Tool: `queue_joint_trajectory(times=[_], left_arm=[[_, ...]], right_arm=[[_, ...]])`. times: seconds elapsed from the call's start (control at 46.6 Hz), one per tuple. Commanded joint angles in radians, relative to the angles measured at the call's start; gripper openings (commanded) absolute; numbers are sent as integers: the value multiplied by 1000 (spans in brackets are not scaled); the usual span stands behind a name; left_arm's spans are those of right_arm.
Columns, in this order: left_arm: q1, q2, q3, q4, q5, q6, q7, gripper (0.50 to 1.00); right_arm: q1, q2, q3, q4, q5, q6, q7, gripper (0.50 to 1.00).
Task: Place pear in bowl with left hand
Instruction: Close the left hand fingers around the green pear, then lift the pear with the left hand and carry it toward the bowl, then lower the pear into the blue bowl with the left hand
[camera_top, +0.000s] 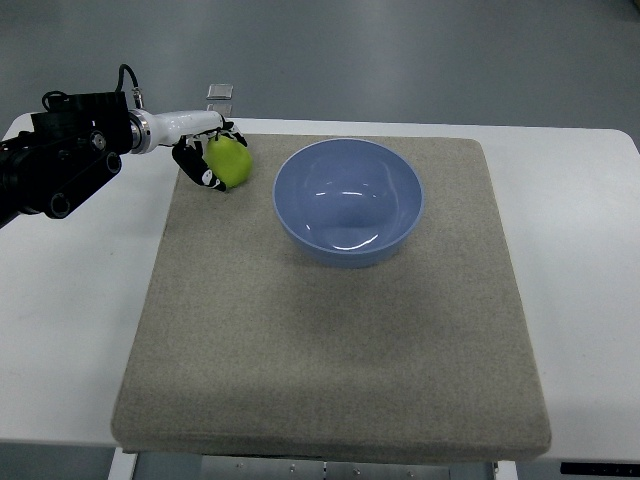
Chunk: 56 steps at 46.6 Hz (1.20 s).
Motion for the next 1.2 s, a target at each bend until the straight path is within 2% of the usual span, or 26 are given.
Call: queue_joint_trajectory(times=[0.0,0.193,0.472,0.751,1.03,1.18], left_arm=[[-31,3,0,-1,-10,-21,0,500],[-77,4,-1,7,-39,-123,0,500],[-158,26,-15,-12,-45,-168,0,500],[-160,33,-29,-223,-45,-194,2,500],[-180,32,-87,-450,-31,-280,14,500],[-195,12,-80,-490,-24,-281,20,500]], right_arm=[[0,0,0,0,-1,0,0,926],[0,0,0,0,0,0,0,926],[0,0,0,0,0,0,0,926],[0,0,0,0,0,0,0,926],[0,0,0,0,0,0,0,926],[0,0,0,0,0,0,0,926]])
